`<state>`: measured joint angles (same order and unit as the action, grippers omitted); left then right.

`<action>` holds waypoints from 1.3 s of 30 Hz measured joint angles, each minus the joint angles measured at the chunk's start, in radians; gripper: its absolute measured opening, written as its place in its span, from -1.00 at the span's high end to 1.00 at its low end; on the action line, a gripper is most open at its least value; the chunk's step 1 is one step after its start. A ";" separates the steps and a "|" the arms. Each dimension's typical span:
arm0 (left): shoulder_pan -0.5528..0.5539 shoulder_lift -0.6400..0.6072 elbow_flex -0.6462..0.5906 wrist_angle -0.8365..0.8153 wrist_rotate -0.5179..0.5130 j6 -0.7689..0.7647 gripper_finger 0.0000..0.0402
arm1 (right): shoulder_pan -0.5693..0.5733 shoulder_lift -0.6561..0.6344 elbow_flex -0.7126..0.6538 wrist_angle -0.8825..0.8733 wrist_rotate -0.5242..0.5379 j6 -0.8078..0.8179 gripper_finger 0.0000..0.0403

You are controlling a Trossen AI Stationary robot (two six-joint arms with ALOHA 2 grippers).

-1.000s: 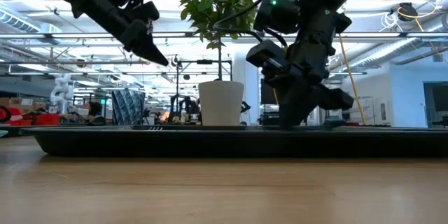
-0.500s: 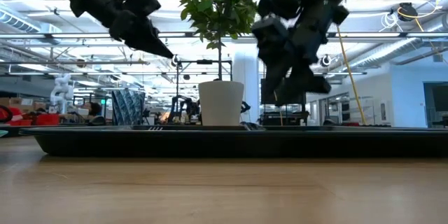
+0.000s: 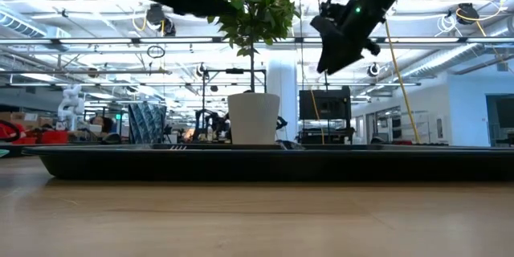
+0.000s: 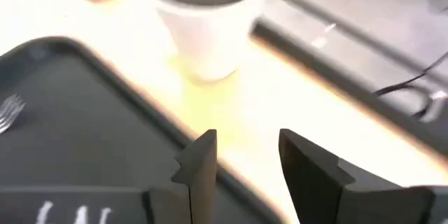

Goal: Pick and place plate/cup/fork/spoon on tray
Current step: Put the blue spoon on the black tray

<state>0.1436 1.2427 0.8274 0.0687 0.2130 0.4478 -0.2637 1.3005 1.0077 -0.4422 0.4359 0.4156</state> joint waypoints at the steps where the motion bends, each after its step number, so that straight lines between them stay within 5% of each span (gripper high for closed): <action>1: -0.015 0.036 0.032 -0.041 -0.010 0.011 0.62 | -0.005 -0.013 0.000 0.002 0.018 -0.017 0.28; 13: -0.055 0.451 0.528 -0.569 -0.079 0.086 0.62 | -0.032 -0.085 -0.002 -0.030 0.149 -0.207 0.29; 21: -0.113 0.597 0.638 -0.660 -0.113 0.340 0.53 | -0.045 -0.247 -0.126 -0.052 0.399 -0.221 0.29; 31: -0.152 0.754 0.749 -0.612 -0.217 0.330 0.16 | -0.050 -0.535 -0.296 0.145 0.360 -0.251 0.29; 39: -0.153 0.852 0.844 -0.769 -0.218 0.355 0.14 | -0.050 -0.579 -0.322 0.191 0.292 -0.271 0.29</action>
<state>-0.0093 2.0949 1.6715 -0.7007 -0.0046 0.8028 -0.3138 0.7211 0.6859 -0.2512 0.7277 0.1446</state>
